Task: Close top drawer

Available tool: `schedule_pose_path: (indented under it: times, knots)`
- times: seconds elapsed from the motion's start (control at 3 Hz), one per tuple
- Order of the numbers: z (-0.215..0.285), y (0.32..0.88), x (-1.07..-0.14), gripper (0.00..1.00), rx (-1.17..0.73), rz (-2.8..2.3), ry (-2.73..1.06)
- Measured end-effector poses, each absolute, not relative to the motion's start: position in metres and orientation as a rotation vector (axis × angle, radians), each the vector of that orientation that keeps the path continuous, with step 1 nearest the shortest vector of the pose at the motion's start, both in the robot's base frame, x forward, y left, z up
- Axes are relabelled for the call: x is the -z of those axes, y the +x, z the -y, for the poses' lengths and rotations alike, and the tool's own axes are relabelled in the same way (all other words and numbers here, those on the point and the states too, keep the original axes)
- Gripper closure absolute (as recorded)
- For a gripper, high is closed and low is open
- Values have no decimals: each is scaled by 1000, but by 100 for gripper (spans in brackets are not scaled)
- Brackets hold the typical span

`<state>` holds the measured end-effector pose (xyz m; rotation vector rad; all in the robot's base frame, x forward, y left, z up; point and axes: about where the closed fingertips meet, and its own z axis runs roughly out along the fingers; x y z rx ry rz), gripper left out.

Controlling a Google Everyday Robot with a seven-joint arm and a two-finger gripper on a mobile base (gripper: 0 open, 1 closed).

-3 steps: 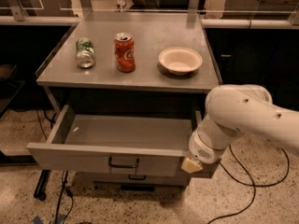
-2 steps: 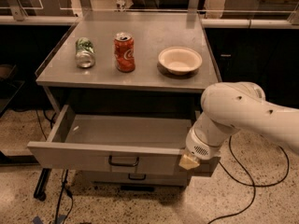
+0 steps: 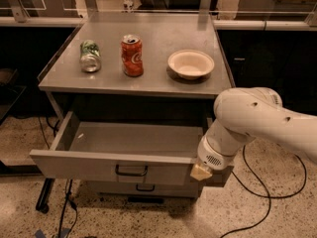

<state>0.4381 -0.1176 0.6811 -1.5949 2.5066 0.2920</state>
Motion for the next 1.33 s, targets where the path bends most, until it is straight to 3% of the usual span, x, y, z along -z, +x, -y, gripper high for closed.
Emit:
schedule_pose_path:
  times: [0.67,1.0,1.33]
  knots:
    - [118,438,-681,6,-292,-2507,-1595]
    - [118,438,-681,0,-292,-2507,-1595]
    - [118,438,-681,0,-292,-2507,-1595]
